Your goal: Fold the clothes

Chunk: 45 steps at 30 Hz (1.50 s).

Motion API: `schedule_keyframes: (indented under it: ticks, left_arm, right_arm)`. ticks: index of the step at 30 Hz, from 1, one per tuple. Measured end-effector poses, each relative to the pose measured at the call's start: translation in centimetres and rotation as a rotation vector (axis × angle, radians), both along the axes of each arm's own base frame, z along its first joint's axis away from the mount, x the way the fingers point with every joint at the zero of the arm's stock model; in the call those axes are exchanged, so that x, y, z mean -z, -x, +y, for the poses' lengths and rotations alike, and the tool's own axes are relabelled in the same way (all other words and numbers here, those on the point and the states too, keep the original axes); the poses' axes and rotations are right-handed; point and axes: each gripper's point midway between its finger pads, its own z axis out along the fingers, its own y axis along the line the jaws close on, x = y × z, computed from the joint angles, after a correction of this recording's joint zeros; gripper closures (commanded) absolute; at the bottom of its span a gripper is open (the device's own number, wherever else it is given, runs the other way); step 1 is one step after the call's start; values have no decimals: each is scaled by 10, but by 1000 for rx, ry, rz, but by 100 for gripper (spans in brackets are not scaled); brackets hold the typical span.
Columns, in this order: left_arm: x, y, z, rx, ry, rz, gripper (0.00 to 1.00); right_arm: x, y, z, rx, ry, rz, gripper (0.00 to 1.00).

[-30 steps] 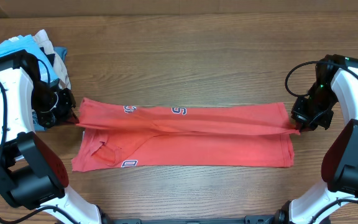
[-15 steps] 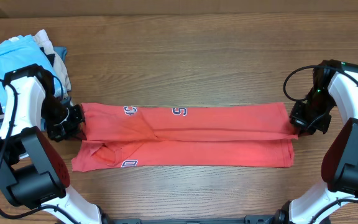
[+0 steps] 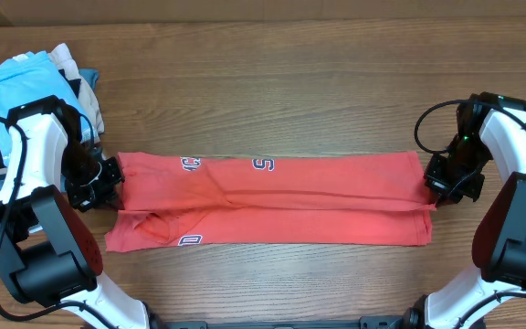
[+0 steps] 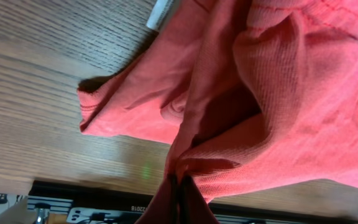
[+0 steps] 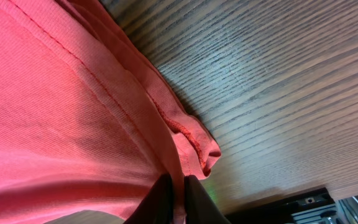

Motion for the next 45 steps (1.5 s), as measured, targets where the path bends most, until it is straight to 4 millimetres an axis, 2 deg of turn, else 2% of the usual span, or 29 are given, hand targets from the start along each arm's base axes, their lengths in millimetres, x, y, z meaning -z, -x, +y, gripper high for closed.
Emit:
schedule_keyframes:
  ticks: [10,11,12,17,21,22,24,27,30,35,41,45]
  left_arm:
    - [1,2,1,-4,-8,11,96]
    - [1,2,0,-2,-8,12,92]
    - [1,2,1,-1,-11,13,80]
    - [1,5,3,3,-28,25,58]
    - [1,6,5,6,-41,29,60]
    - [1,5,5,7,-42,29,62]
    - [2,4,7,5,-49,21,69]
    - [4,-3,8,-1,-60,-3,76]
    - [7,-11,6,3,-70,-33,78]
    - [9,-22,-11,71,-75,-61,78]
    - [10,-30,-30,139,-75,-83,80]
    - [10,-33,-32,147,-78,-94,80]
  right_arm:
    - [-1,4,1,-1,-4,16,85]
    - [-2,4,1,-2,-4,20,85]
    - [-2,5,1,-1,-3,22,84]
    - [-2,6,0,-3,0,25,84]
    - [-2,6,0,-1,0,26,84]
    - [-2,6,0,0,-1,27,83]
    - [-2,6,-1,1,0,27,75]
    - [-1,5,-1,1,1,19,72]
    - [1,-1,-2,1,7,-4,70]
    - [4,-14,2,9,-20,-65,51]
    - [6,-25,9,-9,-73,-117,46]
    - [6,-28,10,-40,-92,-137,41]
